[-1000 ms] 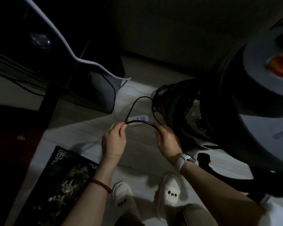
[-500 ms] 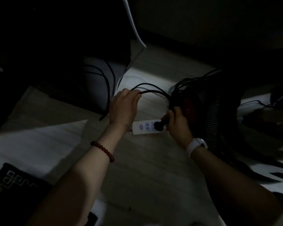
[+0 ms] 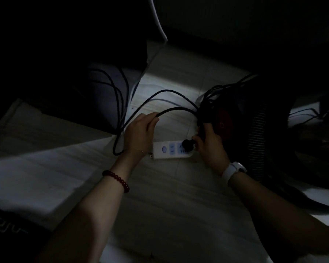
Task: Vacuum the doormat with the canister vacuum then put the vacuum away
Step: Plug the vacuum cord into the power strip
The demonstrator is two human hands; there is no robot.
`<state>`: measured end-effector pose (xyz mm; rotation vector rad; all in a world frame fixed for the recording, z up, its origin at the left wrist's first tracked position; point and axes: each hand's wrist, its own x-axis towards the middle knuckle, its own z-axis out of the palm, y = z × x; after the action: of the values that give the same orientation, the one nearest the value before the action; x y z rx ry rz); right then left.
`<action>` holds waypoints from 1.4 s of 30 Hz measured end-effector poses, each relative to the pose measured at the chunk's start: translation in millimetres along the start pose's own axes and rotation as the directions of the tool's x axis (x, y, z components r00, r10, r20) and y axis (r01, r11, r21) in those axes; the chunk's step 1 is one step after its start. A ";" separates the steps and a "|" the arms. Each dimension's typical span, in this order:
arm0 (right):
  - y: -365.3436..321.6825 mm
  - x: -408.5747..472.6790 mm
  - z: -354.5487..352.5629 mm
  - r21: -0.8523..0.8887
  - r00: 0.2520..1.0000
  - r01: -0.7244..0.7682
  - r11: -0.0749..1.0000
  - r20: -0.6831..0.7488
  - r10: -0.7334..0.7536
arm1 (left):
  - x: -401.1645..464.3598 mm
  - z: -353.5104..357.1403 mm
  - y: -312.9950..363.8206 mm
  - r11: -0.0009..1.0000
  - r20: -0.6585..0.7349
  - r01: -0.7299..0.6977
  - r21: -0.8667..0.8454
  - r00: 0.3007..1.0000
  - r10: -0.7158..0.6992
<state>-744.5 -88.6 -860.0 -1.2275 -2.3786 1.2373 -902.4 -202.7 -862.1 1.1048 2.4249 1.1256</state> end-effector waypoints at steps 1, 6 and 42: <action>-0.3 -0.6 1.1 0.010 1.000 -0.004 1.000 -0.008 0.004 | -2.1 -0.7 -1.7 1.000 0.000 0.009 0.008 1.000 -0.009; -2.6 4.2 2.1 0.114 0.995 -0.094 0.989 -0.015 0.096 | -4.2 -3.4 -5.6 0.999 0.037 0.019 0.049 0.999 -0.020; 16.3 -4.3 11.0 0.322 0.979 -0.201 0.925 0.079 0.186 | -18.4 2.0 -10.7 0.973 -0.085 0.152 -0.176 0.982 -0.168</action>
<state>-737.7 -93.2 -878.4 -1.3563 -2.0038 1.6596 -894.5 -219.4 -872.9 0.8040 2.3882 1.3323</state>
